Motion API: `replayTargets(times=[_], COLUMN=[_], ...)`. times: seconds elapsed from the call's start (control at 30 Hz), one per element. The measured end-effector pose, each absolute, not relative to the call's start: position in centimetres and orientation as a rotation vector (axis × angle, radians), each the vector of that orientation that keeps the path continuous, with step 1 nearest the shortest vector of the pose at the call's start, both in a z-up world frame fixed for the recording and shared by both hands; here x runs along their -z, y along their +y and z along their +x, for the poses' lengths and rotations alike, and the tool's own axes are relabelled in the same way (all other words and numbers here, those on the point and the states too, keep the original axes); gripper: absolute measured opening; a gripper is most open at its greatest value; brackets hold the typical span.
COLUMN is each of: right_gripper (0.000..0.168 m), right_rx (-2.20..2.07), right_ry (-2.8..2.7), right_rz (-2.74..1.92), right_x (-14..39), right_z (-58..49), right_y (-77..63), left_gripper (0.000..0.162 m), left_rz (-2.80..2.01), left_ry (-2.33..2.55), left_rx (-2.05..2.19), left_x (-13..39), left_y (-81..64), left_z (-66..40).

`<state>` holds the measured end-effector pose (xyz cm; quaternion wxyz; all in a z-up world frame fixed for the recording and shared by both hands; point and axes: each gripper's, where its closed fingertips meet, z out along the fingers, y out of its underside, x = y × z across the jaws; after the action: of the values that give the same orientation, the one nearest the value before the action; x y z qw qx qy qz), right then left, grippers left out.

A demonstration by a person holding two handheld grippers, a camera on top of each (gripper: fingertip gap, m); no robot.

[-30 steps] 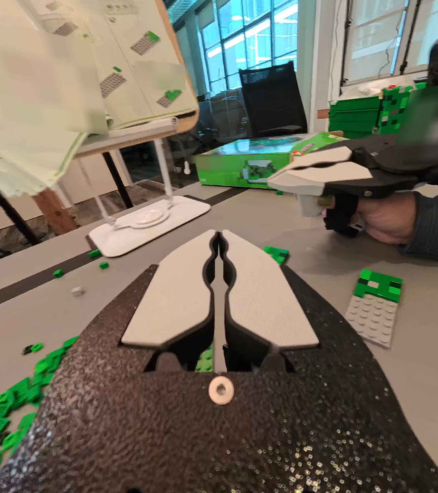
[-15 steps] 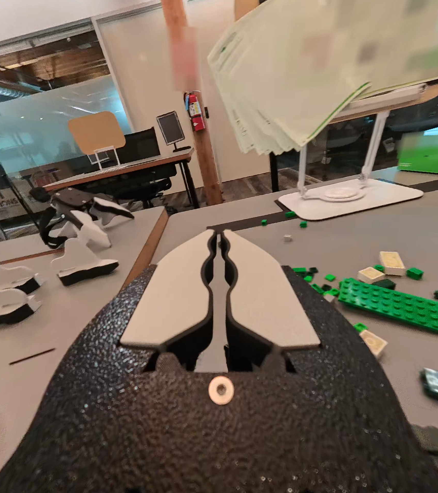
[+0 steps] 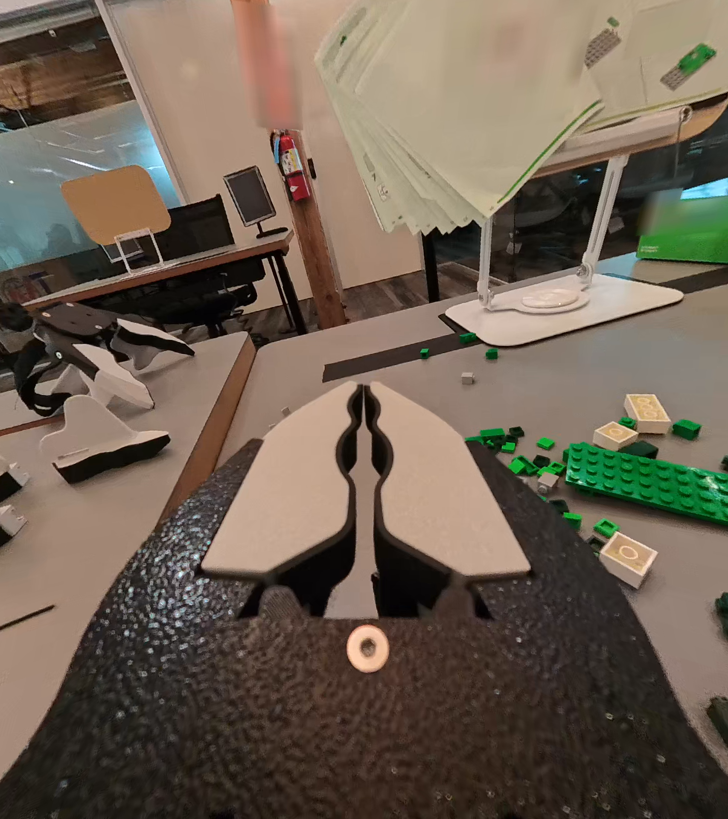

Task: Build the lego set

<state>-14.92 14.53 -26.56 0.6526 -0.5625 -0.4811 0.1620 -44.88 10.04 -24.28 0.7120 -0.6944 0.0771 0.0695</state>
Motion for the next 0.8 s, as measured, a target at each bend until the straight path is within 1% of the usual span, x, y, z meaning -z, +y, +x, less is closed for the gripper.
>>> replayTargets(times=[0.17,0.33,0.43,0.57,0.67,0.73,0.8], right_gripper=[0.000,0.000,0.000,0.000,0.002,0.009,0.013], right_rx=[-0.377,-0.565,-0.648,-0.676,-0.647,-0.705,-0.727], right_ry=[-1.092,-1.270,-1.396,-1.595,-1.713,-1.793,-1.973], right_rz=[-1.273,-1.397,-1.456,-1.451,-1.507,-1.661,-1.709], right_x=[26.5,28.4,29.1,28.7,28.6,29.4,30.3], right_z=[-14.9,-16.6,-19.1,-24.1,-27.8,-30.1,-31.8], right_y=[14.4,12.4,11.4,11.4,12.8,13.6,13.8], left_gripper=[0.000,0.000,0.000,0.000,0.000,0.000,0.000], left_rz=[-1.537,-1.536,-1.520,-1.525,-1.516,-1.516,-1.518], left_ry=[0.153,0.079,0.078,0.106,0.096,0.089,0.089], left_rx=[-0.151,-0.180,-0.178,-0.189,-0.173,-0.162,-0.157], left_x=[24.2,24.2,24.1,24.1,24.0,24.0,24.0], left_y=[10.0,9.9,9.8,10.0,9.9,10.0,10.0], left_z=[-45.1,-46.8,-46.8,-46.5,-46.6,-46.7,-46.7])
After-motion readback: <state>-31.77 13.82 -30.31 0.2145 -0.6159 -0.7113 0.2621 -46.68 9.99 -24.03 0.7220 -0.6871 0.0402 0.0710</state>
